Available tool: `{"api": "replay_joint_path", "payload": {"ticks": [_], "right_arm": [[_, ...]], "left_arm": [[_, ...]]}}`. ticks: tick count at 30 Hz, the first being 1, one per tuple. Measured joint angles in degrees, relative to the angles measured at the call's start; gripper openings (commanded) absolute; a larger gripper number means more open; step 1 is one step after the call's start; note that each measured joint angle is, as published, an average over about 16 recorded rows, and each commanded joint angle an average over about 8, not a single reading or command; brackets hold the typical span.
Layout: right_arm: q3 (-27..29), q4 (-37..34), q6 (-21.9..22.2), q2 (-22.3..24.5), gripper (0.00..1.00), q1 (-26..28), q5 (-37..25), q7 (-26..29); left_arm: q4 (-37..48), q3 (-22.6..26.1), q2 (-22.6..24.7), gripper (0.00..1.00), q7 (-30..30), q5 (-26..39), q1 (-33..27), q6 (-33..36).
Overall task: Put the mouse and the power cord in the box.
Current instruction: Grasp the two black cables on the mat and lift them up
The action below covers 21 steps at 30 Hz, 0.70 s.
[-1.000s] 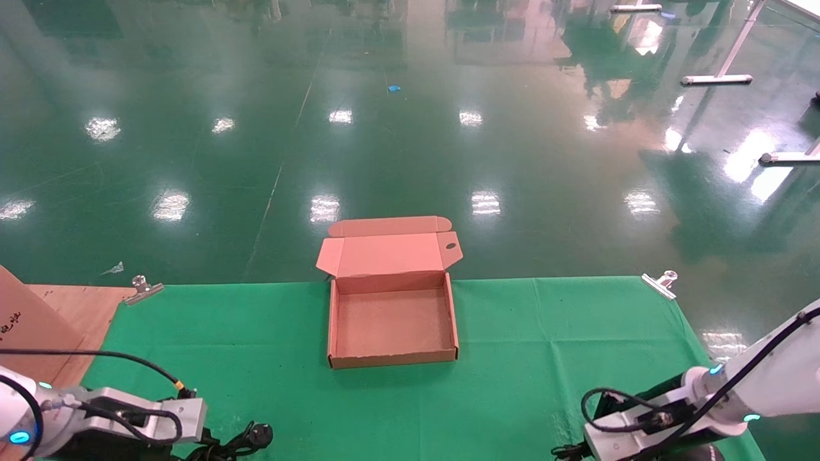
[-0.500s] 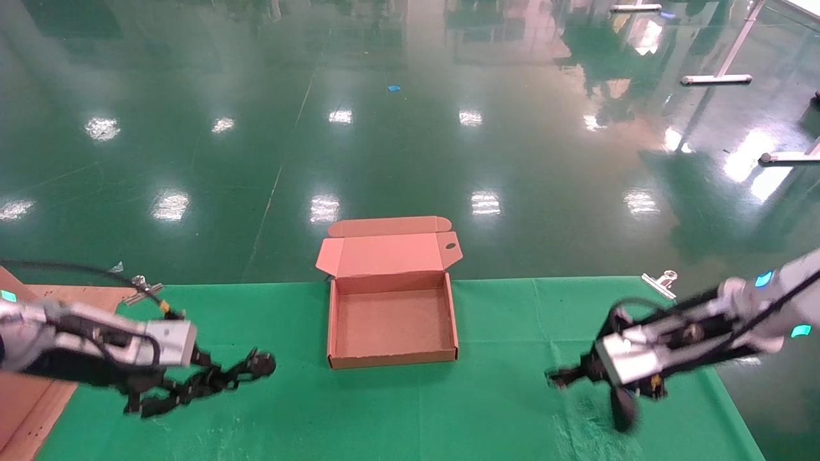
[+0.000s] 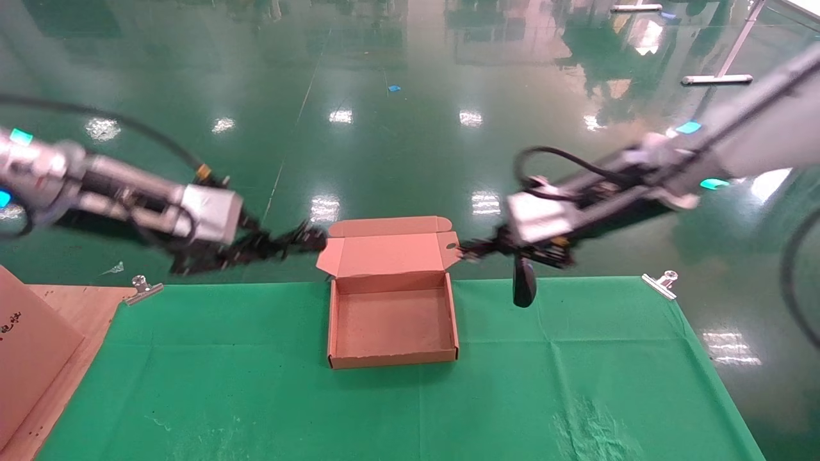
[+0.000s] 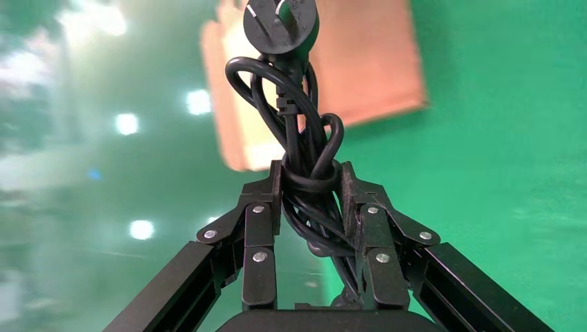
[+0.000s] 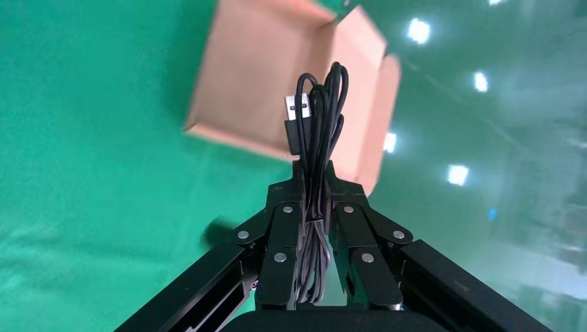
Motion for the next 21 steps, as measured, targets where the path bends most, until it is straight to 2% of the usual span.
{"api": "replay_joint_path", "payload": {"ticks": [11, 21], "right_arm": [[-0.3, -0.4, 5.7, -5.6, 0.0, 1.9, 1.0, 2.5], [-1.6, -0.1, 8.2, -5.8, 0.0, 0.9, 3.2, 3.1]], "left_arm": [[13.5, 0.5, 8.1, 0.0, 10.7, 1.1, -7.4, -4.0], [22.8, -0.9, 12.4, 0.0, 21.8, -1.5, -7.1, -8.7]]}}
